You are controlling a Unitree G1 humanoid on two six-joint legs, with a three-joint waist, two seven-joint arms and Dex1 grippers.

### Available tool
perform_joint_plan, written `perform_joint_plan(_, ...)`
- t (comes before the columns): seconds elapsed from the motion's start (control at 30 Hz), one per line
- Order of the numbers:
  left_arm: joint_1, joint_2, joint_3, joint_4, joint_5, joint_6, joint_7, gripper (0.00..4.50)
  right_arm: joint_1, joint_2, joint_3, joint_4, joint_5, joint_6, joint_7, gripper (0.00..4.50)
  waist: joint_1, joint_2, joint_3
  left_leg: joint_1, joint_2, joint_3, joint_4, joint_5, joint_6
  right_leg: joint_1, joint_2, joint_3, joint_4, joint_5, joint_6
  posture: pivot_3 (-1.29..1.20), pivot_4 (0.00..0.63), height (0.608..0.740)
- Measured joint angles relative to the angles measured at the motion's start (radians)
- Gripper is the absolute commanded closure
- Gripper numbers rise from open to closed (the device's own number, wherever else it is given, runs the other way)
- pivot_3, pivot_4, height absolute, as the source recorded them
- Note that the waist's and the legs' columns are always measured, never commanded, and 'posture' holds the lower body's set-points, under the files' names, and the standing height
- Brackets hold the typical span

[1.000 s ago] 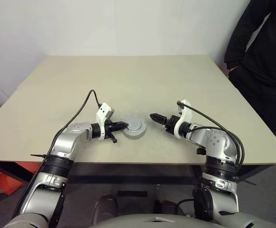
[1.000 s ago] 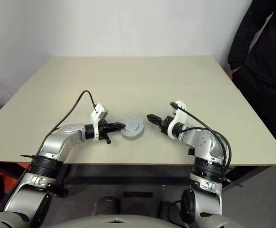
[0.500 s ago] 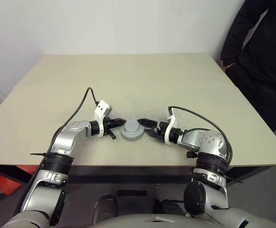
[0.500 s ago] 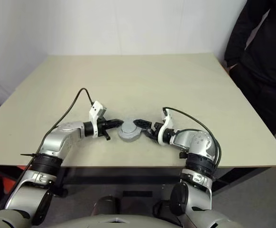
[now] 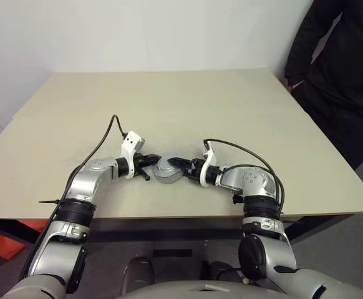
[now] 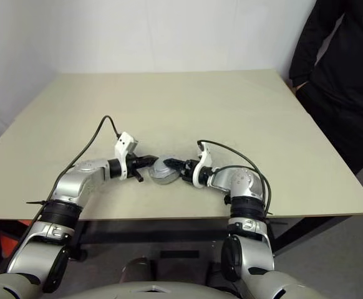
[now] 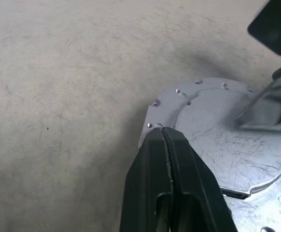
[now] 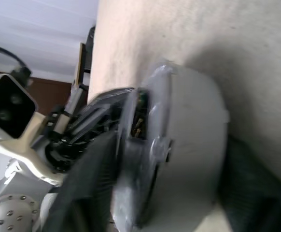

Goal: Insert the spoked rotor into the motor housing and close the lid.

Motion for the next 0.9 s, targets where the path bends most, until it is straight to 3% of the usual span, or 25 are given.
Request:
perform_joint_plan(0.27, -0.015, -0.016, 0.012, 0.036, -0.002, -0.012, 0.009, 4.5, -0.001, -0.004, -0.007, -0.006, 0.018, 0.012, -0.018, 2.4, 0.003, 0.0, 0.0, -0.001, 0.0, 0.0, 0.0, 0.0, 0.0, 0.0, 0.0, 0.0, 0.0, 0.0, -0.001, 0.0, 0.0, 0.74)
perform_joint_plan(0.4, -0.02, -0.042, 0.074, 0.078, -0.033, 0.003, 0.048, 4.5, -0.039, 0.02, -0.105, 0.02, 0.051, 0.03, -0.092, 2.4, 0.003, 0.0, 0.002, -0.004, 0.0, 0.0, 0.0, 0.0, -0.001, -0.004, 0.0, 0.0, 0.0, 0.001, -0.002, 0.0, 0.0, 0.74)
perform_joint_plan(0.57, -0.037, -0.076, 0.274, 0.086, -0.191, 0.128, 0.13, 4.5, -0.181, 0.037, -0.27, 0.061, 0.134, -0.013, -0.231, 2.4, 0.004, -0.001, 0.002, -0.02, 0.0, -0.001, 0.004, 0.002, -0.003, -0.016, 0.001, -0.001, 0.002, 0.006, -0.01, 0.0, 0.0, 0.74)
perform_joint_plan(0.7, -0.049, -0.089, 0.43, 0.084, -0.347, 0.253, 0.183, 4.5, -0.279, 0.038, -0.321, 0.067, 0.198, -0.047, -0.293, 2.4, 0.002, -0.001, 0.002, -0.021, 0.0, -0.001, 0.005, 0.001, -0.001, -0.017, 0.001, -0.001, 0.001, 0.006, -0.011, 0.0, 0.0, 0.74)
perform_joint_plan(0.9, -0.012, -0.131, 0.623, 0.045, -0.61, 0.42, 0.229, 2.64, -0.363, 0.042, -0.327, 0.071, 0.301, -0.05, -0.362, 2.4, 0.004, -0.001, 0.003, -0.023, 0.0, -0.001, 0.005, 0.0, 0.0, -0.017, 0.001, -0.001, 0.0, 0.006, -0.011, 0.0, 0.0, 0.74)
